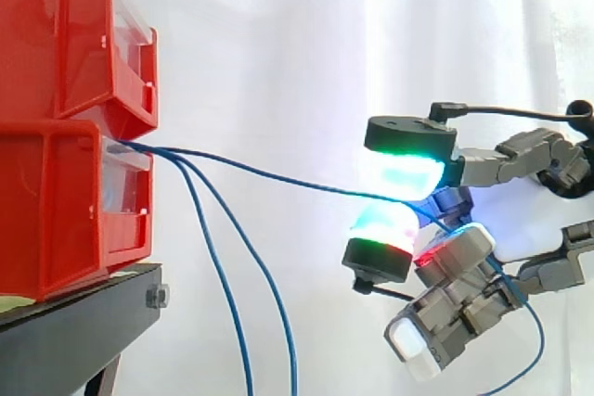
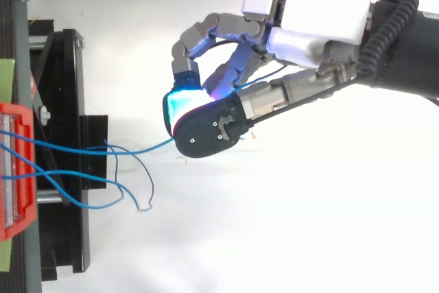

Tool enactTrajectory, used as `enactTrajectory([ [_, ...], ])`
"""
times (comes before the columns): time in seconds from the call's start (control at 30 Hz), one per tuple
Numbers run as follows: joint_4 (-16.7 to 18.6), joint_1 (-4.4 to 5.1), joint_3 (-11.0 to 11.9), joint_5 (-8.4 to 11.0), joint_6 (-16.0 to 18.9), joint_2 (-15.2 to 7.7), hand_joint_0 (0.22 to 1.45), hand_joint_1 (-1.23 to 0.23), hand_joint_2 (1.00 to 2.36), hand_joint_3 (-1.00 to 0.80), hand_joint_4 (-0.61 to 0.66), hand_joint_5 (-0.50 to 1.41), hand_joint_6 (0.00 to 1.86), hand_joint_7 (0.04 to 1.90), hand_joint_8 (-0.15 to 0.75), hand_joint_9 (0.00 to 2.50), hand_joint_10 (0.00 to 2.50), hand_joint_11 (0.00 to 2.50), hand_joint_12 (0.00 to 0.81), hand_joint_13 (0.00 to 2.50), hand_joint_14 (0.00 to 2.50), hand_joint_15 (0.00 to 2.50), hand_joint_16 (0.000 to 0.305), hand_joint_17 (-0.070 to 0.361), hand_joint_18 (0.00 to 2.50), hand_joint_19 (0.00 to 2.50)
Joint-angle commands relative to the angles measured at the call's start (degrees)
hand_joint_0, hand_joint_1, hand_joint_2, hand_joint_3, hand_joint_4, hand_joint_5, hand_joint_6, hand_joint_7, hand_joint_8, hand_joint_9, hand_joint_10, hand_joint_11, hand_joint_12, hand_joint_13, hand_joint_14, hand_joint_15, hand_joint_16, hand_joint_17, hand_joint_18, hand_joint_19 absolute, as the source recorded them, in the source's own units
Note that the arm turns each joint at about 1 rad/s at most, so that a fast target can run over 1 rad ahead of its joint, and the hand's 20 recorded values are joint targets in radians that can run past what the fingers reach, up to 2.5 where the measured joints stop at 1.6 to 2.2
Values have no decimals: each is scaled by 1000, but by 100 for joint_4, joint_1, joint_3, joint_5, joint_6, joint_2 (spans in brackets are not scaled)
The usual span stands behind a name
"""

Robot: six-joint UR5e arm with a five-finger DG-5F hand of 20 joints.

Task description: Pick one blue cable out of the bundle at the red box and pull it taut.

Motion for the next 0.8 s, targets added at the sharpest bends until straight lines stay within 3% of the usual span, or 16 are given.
enactTrajectory([
  [0.0, 4, 0, -3, 0, 0, 0, 665, -730, 1000, -500, 117, -163, 954, 1079, 316, 1188, 9, 1479, 364, 731, 19, 501, 50, 113, 560, 408],
  [0.77, -14, -8, 6, 9, 17, 0, 549, -665, 1000, -500, 143, -157, 941, 1059, 331, 1190, 8, 1488, 378, 716, 18, 494, 53, 118, 556, 411],
])
